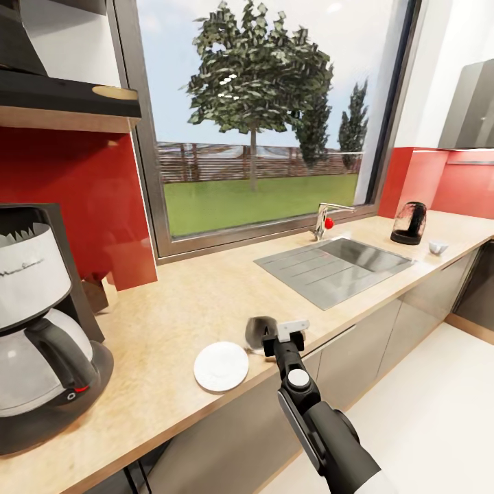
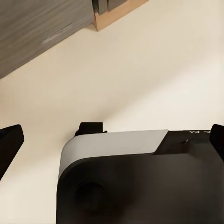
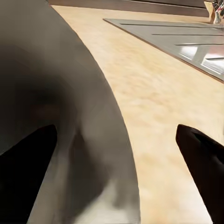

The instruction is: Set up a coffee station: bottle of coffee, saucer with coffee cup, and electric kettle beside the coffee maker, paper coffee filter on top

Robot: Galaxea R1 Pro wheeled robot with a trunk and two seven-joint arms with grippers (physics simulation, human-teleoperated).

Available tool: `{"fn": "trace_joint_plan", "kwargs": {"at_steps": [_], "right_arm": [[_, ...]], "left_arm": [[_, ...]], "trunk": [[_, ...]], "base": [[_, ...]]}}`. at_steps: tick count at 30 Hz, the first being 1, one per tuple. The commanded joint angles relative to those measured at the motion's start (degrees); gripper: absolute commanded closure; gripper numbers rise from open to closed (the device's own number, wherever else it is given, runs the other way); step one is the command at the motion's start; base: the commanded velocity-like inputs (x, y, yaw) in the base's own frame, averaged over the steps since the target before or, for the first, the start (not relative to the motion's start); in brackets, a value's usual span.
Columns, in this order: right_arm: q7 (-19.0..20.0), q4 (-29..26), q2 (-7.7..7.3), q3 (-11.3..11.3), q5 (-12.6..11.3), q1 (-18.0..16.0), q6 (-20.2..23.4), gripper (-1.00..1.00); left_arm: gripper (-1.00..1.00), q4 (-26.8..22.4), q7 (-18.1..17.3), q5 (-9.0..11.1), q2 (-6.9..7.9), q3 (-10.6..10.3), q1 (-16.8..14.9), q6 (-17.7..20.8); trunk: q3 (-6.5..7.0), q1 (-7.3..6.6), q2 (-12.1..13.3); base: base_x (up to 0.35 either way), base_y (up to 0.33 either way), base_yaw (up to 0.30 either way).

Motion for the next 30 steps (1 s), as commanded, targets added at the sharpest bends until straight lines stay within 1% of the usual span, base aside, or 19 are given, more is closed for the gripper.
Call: {"fn": "trace_joint_plan", "kwargs": {"at_steps": [1,30], "right_arm": [[-0.4,-0.1,-0.02,0.1,0.0,0.0,0.4,1.0],[-0.4,-0.1,-0.02,0.1,-0.1,0.0,0.4,1.0]], "left_arm": [[-1.0,-0.1,0.0,0.0,-0.01,0.0,0.0,-0.1],[-1.0,-0.1,0.0,0.0,-0.01,0.0,0.0,-0.1]], "trunk": [[-0.05,0.0,0.0],[-0.05,0.0,0.0]], "base": [[0.0,0.0,0.0],[0.0,0.0,0.0]]}}
